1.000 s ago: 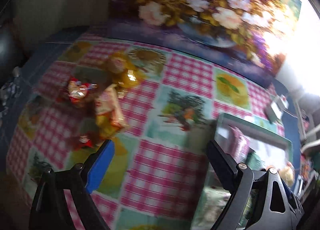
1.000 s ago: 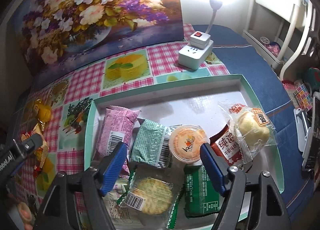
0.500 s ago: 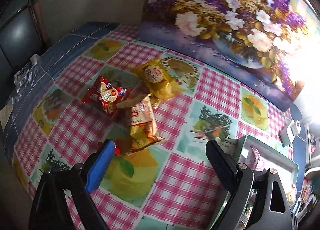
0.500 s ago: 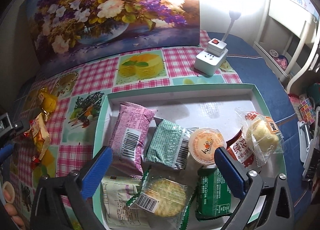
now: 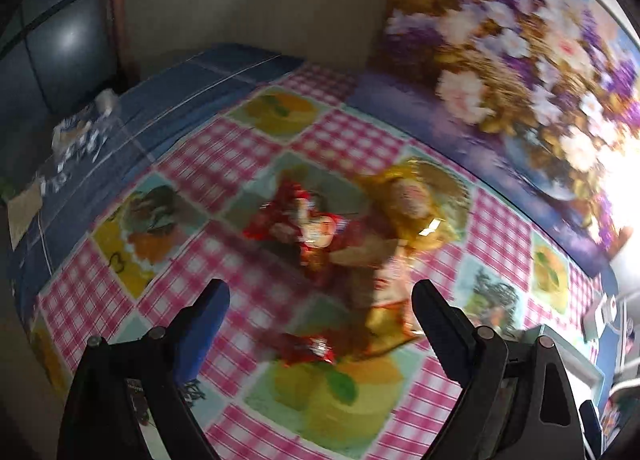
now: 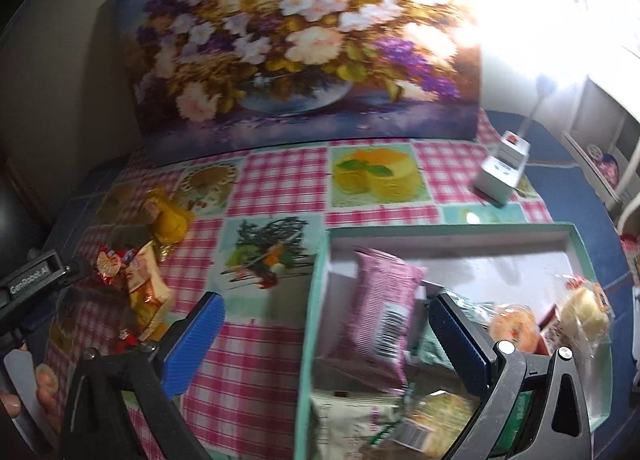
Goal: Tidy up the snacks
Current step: 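Move both grippers back over the remaining snack pile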
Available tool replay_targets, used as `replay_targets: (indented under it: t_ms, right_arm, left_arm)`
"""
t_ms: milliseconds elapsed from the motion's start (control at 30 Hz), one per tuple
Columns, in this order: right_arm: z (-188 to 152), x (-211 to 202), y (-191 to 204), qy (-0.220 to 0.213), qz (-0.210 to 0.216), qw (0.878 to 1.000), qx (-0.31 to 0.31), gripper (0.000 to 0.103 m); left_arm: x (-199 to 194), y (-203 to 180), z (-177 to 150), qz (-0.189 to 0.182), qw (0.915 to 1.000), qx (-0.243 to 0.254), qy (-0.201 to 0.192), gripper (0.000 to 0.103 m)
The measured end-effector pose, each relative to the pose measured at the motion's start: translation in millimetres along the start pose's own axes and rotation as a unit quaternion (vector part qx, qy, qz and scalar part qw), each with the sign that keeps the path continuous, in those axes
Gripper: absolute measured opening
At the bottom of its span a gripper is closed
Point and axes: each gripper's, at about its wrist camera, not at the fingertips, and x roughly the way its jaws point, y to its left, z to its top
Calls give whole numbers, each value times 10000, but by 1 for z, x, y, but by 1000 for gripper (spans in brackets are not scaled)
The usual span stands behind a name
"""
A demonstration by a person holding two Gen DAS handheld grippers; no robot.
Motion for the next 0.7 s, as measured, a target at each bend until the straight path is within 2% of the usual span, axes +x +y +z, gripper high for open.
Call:
replay_targets:
  t_ms: [233, 500, 700]
  right_arm:
    - [1, 14, 39, 126, 368, 9986, -352, 103]
    - [7, 38, 59, 346, 516, 9975, -341, 103]
    - [11, 54, 95, 436, 750, 9928, -822, 103]
  left_arm:
    - [12, 35, 5, 257, 9994, -217, -115, 93]
    - [27, 63, 12, 32, 9987, -508, -26, 94]
    - [45, 74, 15, -305, 9982, -366, 365, 94]
